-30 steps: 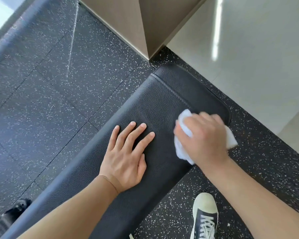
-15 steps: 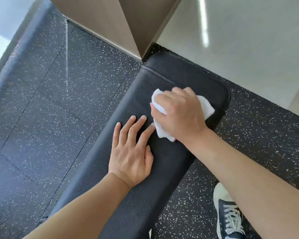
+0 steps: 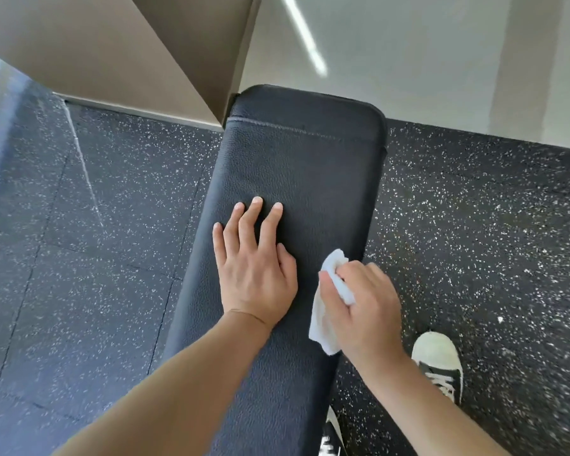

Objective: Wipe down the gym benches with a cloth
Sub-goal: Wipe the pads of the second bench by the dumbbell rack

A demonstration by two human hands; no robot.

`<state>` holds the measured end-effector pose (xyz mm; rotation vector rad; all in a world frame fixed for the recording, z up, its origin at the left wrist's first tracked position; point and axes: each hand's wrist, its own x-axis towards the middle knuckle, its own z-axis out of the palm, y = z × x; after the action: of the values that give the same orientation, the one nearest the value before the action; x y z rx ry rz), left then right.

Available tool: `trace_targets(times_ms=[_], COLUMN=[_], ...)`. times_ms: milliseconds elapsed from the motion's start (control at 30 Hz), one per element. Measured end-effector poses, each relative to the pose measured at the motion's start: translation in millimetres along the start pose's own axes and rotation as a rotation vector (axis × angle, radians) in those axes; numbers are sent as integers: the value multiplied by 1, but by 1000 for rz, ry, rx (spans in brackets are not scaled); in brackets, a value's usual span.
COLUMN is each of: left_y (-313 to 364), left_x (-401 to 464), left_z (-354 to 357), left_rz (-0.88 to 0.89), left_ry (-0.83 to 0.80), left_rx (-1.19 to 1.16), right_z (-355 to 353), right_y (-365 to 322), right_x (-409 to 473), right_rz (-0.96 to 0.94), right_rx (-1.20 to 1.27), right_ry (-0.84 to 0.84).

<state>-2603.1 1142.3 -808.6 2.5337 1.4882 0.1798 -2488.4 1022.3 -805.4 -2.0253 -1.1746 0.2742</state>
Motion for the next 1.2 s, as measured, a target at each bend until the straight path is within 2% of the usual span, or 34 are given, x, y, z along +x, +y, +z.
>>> trace_targets(times_ms=[67,100,200,267,400,567,733,833,933,1033,1100,1200], left_y=[1,0,0,1,3,3,1,1,0,0,-1,0], left_x=[-1,-1,-2,-2,-1,-1,-1,-1,-1,-2,-1,-1], left_z=[0,0,1,1,0,1,3,5,6,6,7,7], left_rz=[-4,-5,-6,-3,-11,-15,-14,-4,-4,3,8,7], left_ry=[1,3,17,25,20,33,41,46,45,49,53,53], left_rx=[-1,-3,-2,3,0,-6,10,26,43,48,51,53], right_z=[-2,-1,6,10,15,18,7,3,9,14,17,19], right_y=[6,11,30,40,43,21,-1,13,43,67,70,56], right_x=[22,40,112,155,160,53,-30,0,68,126,135,102], right_rz=[44,130,435,540,528,597,480,482,647,646,661,703], right_rx=[-27,-28,86,107,129,187,257,223,326,357,379,407], right_ry=[-16,7,186,267,308,229,91,69,186,272,296,250])
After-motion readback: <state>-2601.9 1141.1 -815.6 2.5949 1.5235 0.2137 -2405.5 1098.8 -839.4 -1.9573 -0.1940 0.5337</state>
